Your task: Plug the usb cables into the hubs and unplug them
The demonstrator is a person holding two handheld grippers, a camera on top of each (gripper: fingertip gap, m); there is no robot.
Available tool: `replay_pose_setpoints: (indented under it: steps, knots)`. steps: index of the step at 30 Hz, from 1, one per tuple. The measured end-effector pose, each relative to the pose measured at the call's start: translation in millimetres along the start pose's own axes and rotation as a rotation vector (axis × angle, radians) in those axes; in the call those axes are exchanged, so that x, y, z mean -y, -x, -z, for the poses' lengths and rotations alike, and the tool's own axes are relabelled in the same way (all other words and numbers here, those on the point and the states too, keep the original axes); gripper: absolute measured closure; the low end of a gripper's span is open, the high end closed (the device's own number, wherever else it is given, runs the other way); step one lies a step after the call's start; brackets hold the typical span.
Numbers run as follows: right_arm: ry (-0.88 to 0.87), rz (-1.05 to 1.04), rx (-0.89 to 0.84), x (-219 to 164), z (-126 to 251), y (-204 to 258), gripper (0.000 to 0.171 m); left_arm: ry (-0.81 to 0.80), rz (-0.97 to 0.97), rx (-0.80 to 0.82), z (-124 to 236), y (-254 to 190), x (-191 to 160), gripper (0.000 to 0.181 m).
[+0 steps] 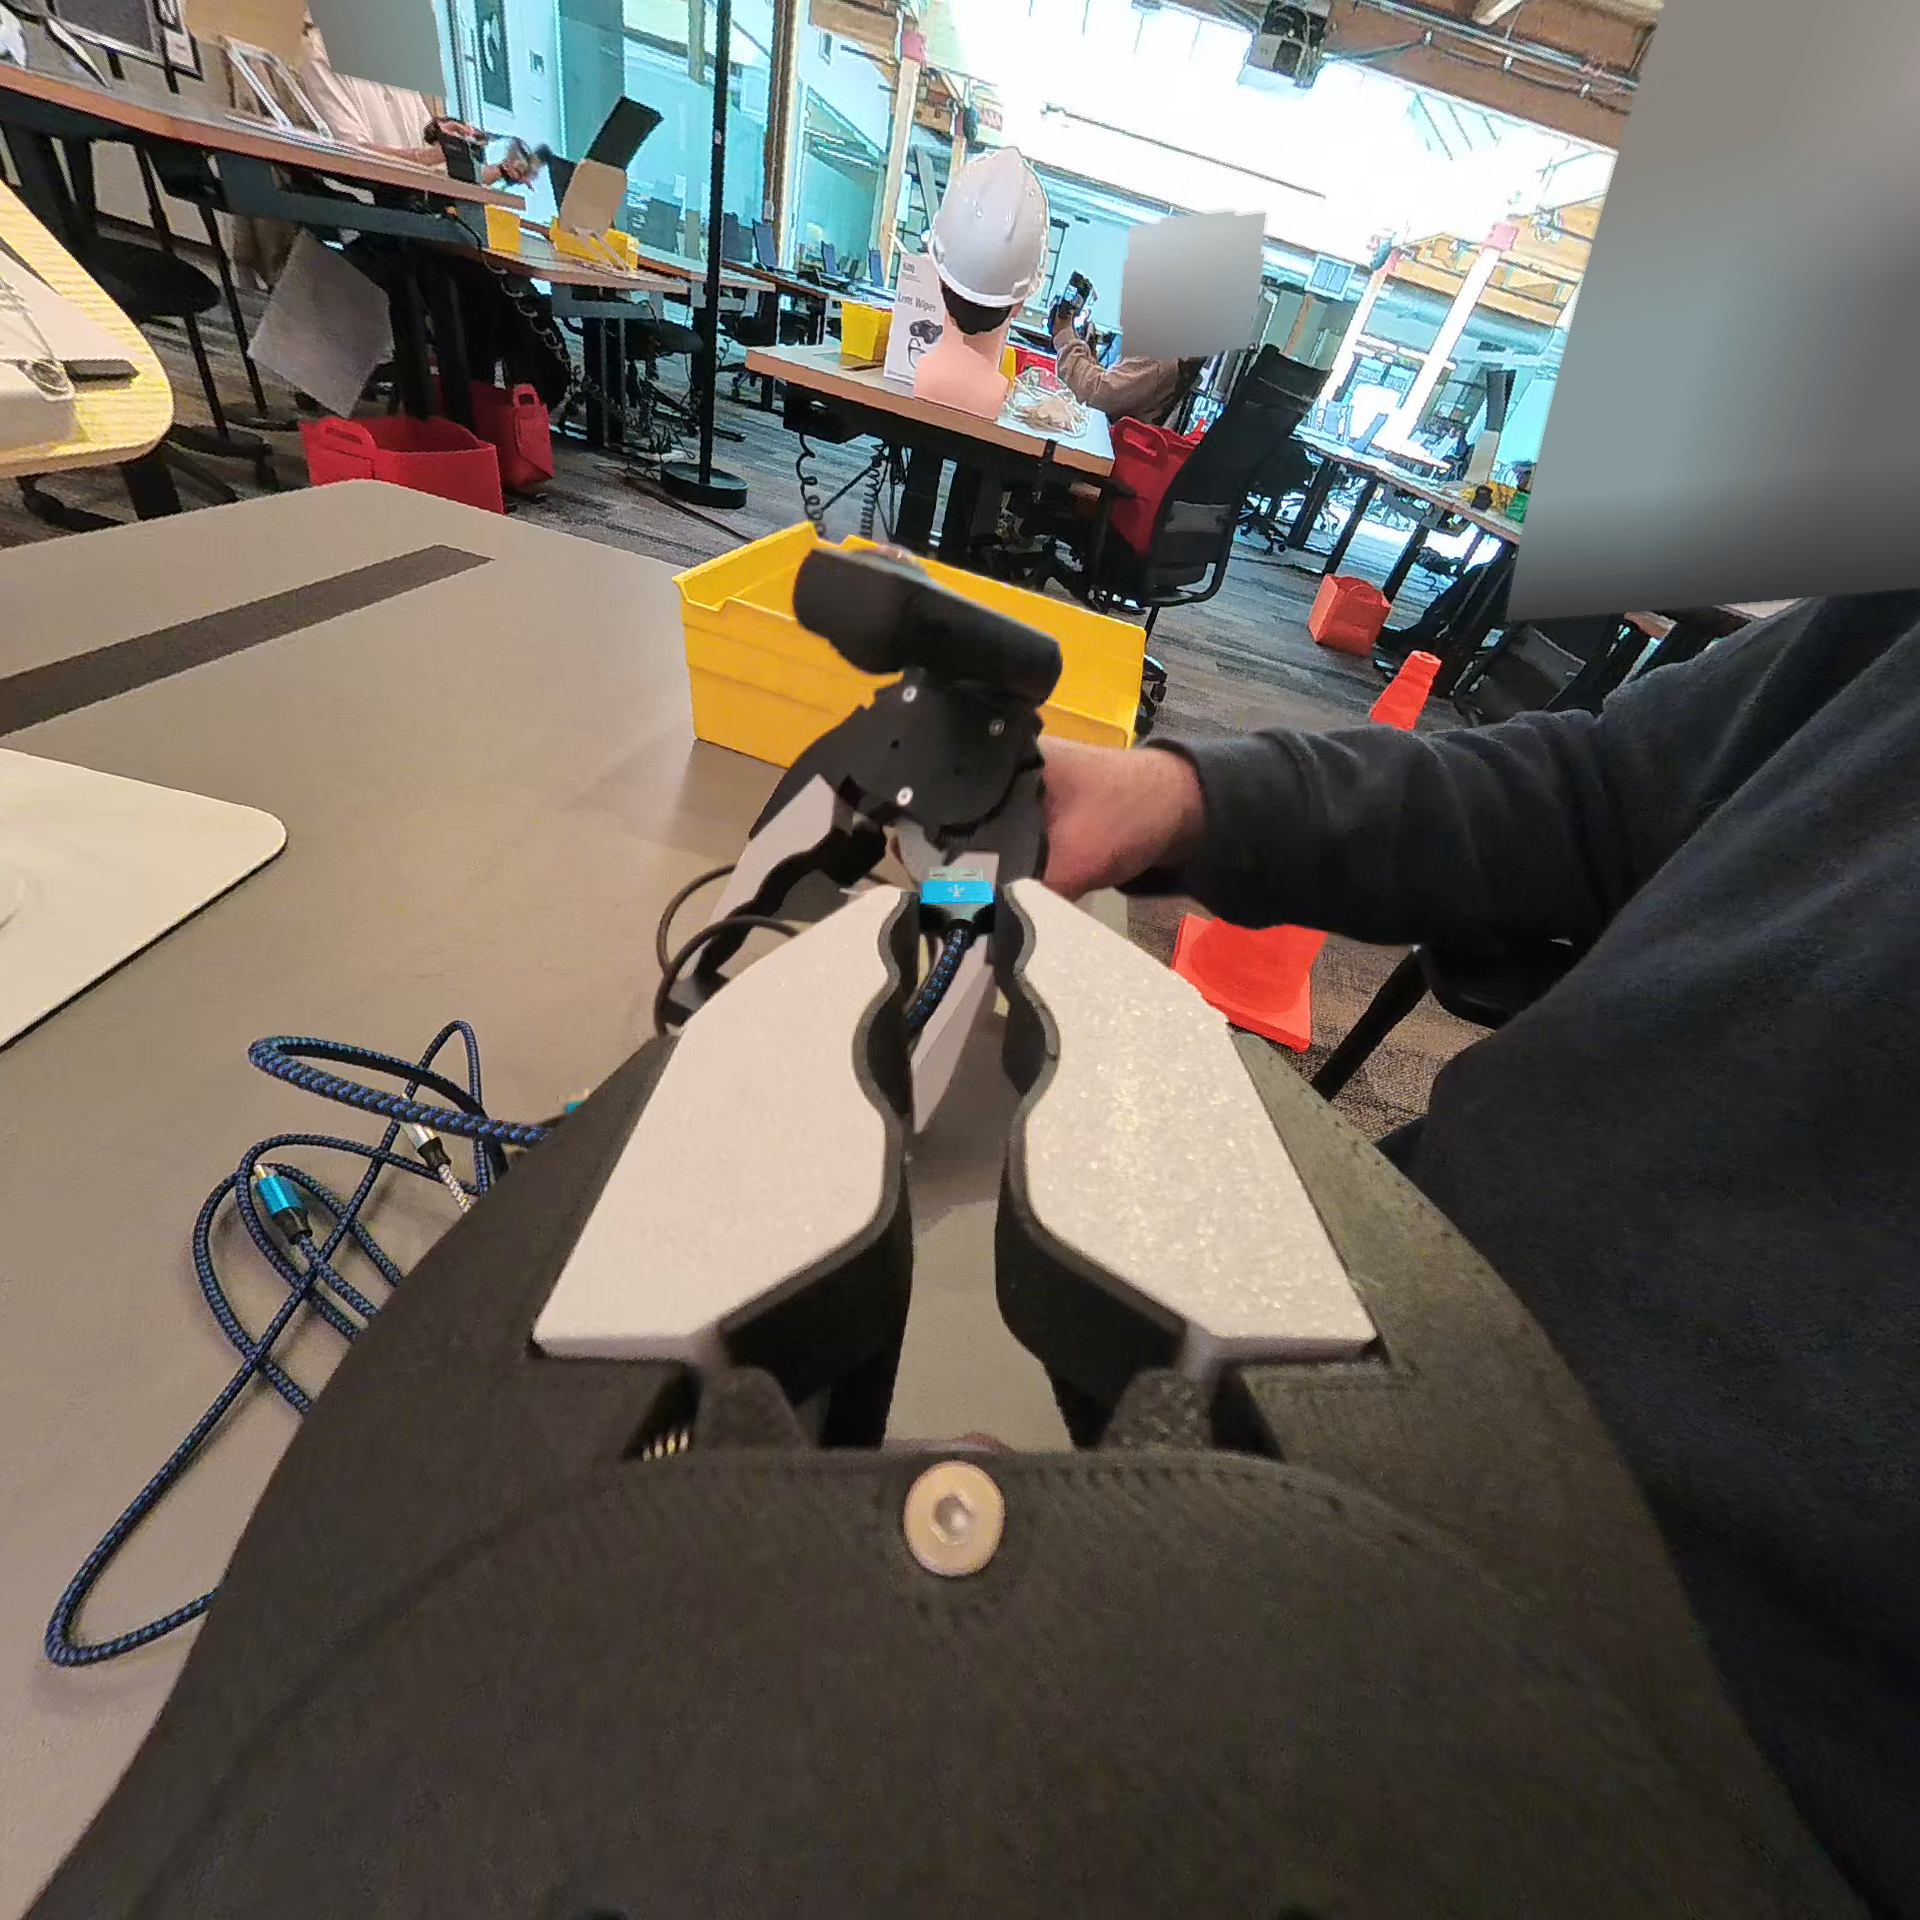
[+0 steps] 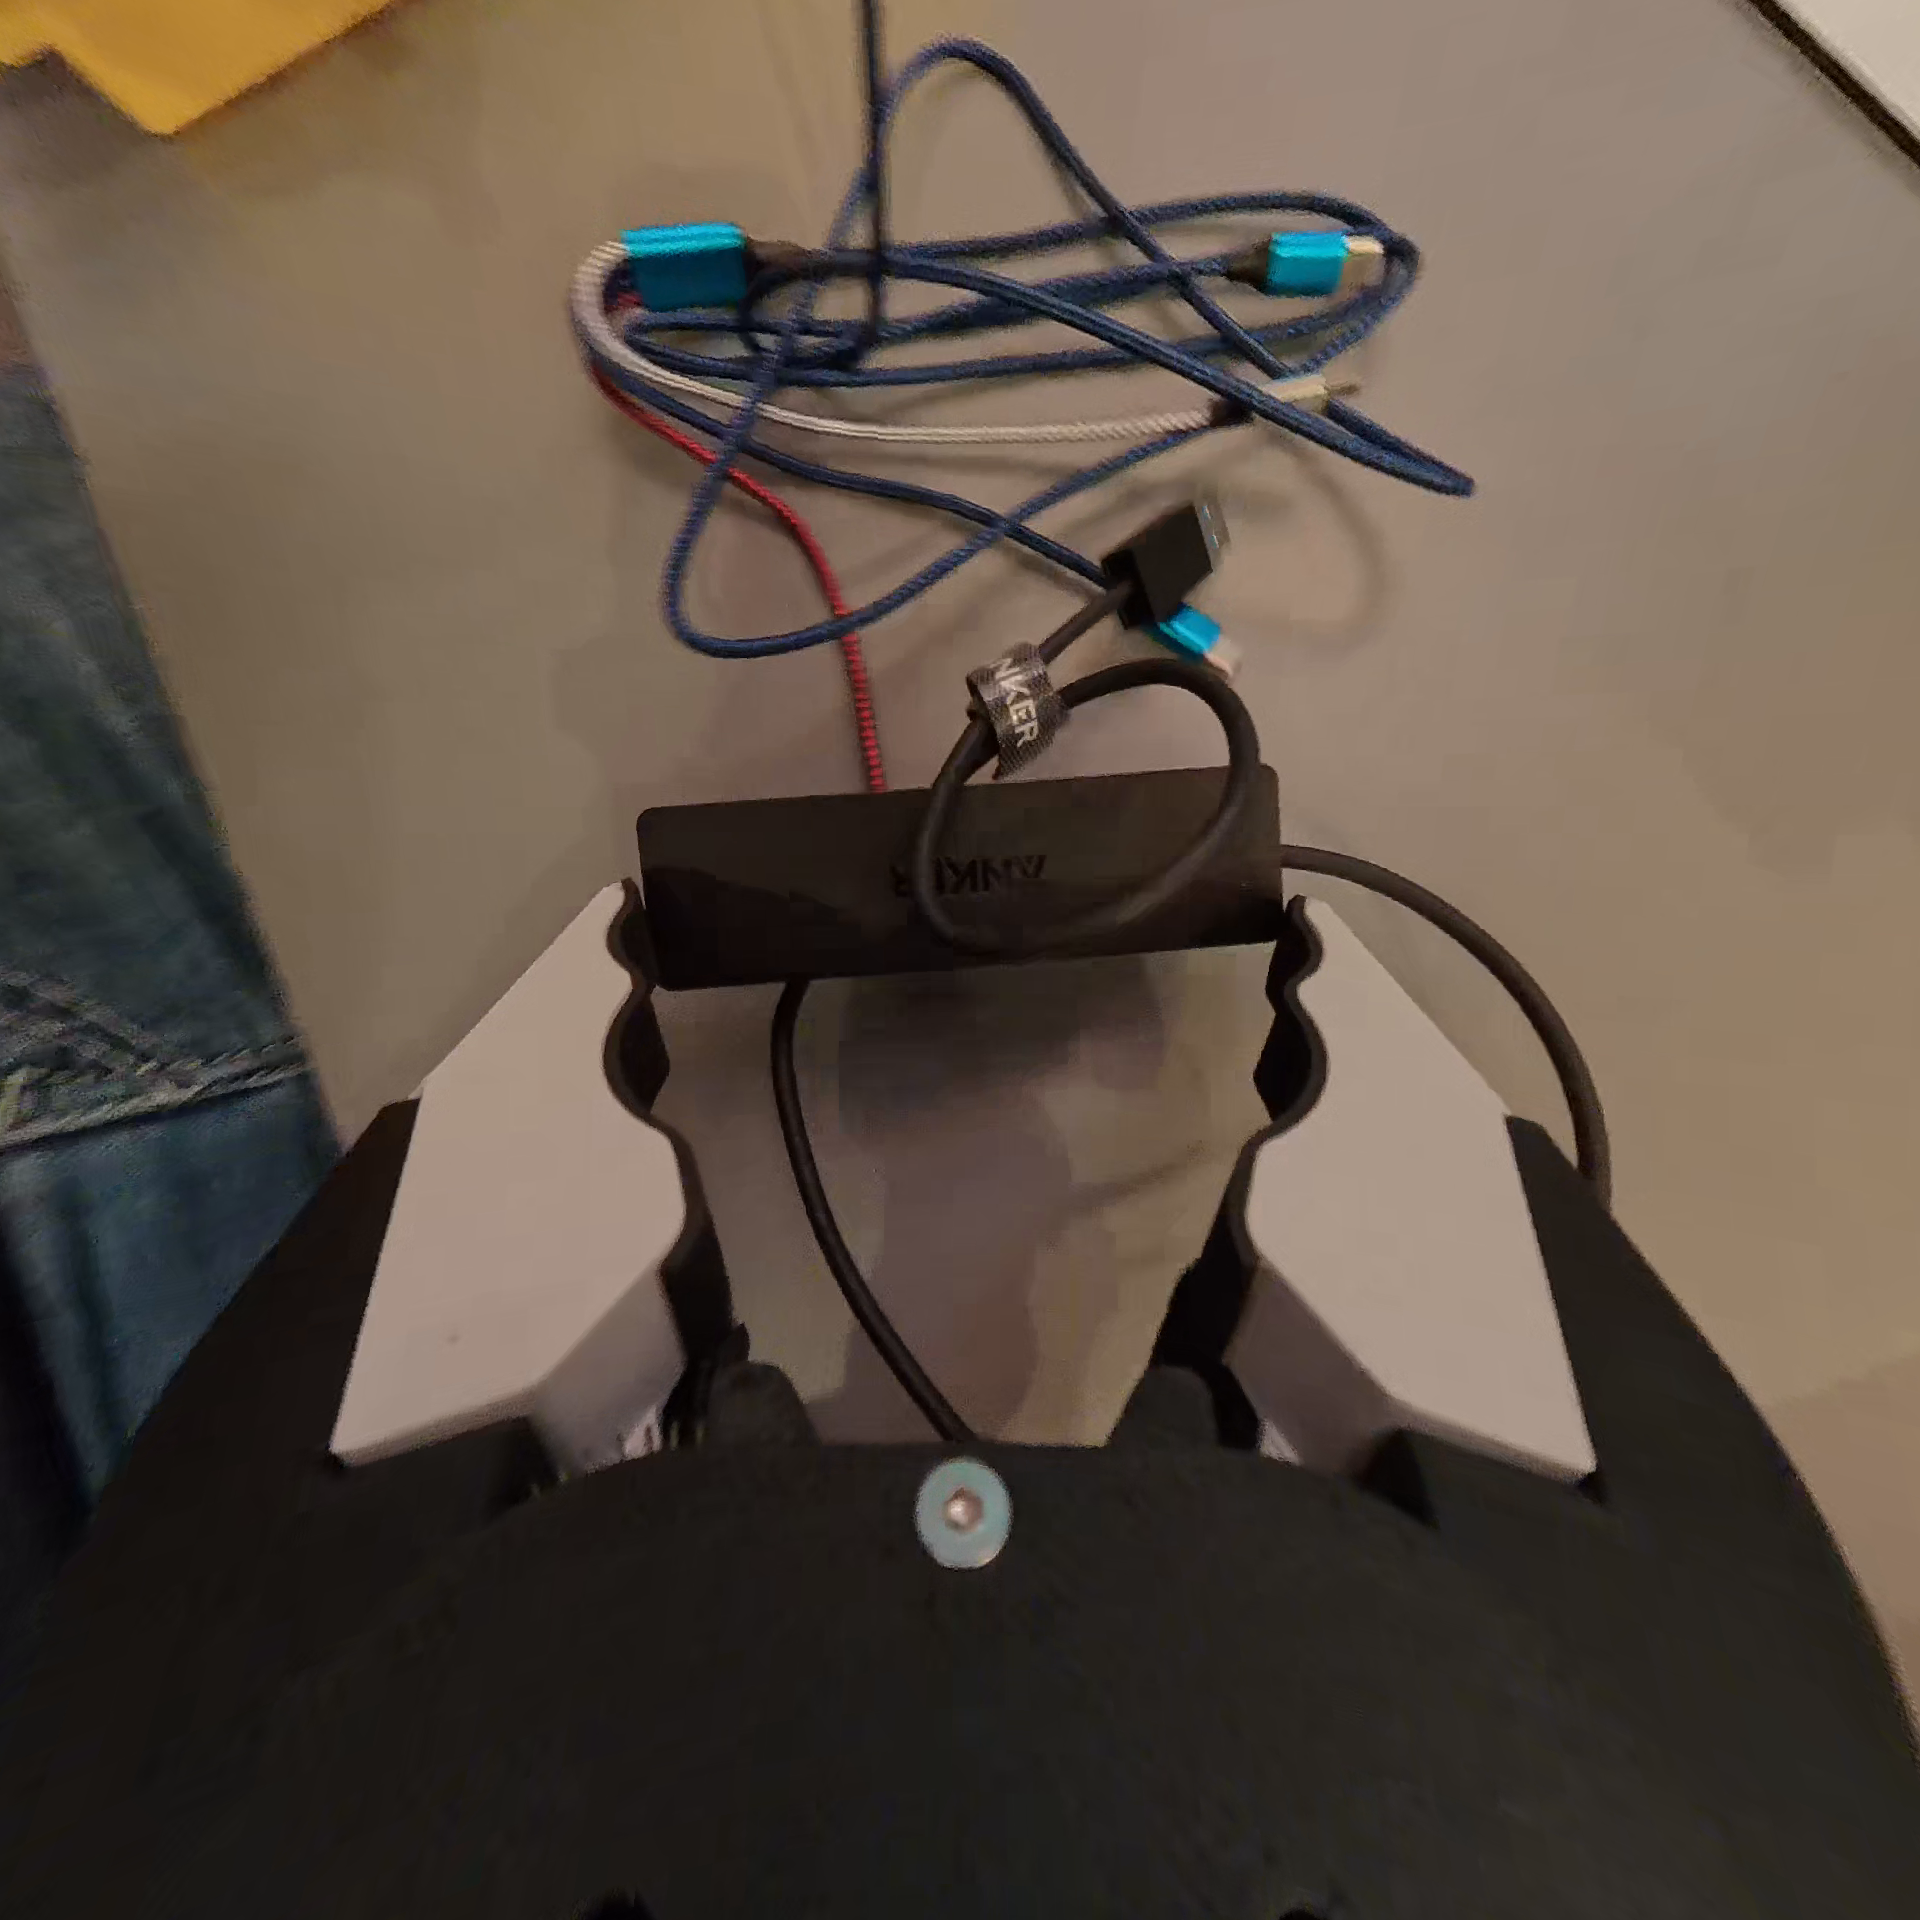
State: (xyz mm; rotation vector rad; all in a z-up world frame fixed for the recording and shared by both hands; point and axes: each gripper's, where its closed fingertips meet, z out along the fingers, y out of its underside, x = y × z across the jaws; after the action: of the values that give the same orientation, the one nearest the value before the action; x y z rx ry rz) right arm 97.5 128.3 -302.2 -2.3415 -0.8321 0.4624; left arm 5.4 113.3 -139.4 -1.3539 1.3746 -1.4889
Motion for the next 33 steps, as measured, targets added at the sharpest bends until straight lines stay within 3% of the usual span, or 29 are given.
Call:
replay_pose_setpoints:
  steps: [5, 8, 10, 14, 17, 19, 24, 26, 29, 33]
  knots:
    - [-0.016, 0.052, 0.053, -0.2, 34.4, 1.1, 0.055, 0.003, 0.006, -0.003, -2.3, 0.5, -1.8, 0.168]
    - [-0.164, -0.124, 0.127, 18.1, 59.8, -3.4, 0.055, 0.007, 0.006, -0.005, -4.3, 0.2, -2.7, 0.168]
    - [-0.199, -0.129, 0.107, 22.3, 74.6, -10.3, 0.055, 0.006, 0.005, -0.004, -4.4, 0.0, -2.1, 0.168]
    - [-0.476, -0.22, 0.16, 58.4, 113.4, -16.0, 0.055, 0.001, 0.007, -0.003, -4.3, 0.4, -0.7, 0.168]
    - [-0.516, -0.221, 0.125, 64.4, 125.2, -23.3, 0.055, 0.001, 0.005, -0.004, -4.8, -0.2, -0.6, 0.168]
    - [-0.446, -0.166, 0.055, 60.1, 124.3, -27.2, 0.055, 0.002, 0.002, -0.001, -4.3, -0.1, 0.1, 0.168]
    - [0.147, 0.249, -0.528, 10.3, 128.7, -79.8, 0.056, 0.0, 0.004, 0.003, -3.2, 1.5, 0.1, 0.168]
    - [0.256, 0.36, -0.659, 8.8, 139.2, -90.8, 0.055, 0.0, 0.005, 0.0, -3.6, 1.0, 0.0, 0.168]
    - [0.073, 0.316, -0.665, 31.6, 146.2, -89.9, 0.055, 0.0, 0.005, 0.002, -3.5, 1.2, 0.1, 0.168]
    - [-0.353, 0.112, -0.406, 68.6, 162.9, -70.2, 0.056, -0.007, 0.009, 0.012, -1.7, 3.3, 1.5, 0.168]
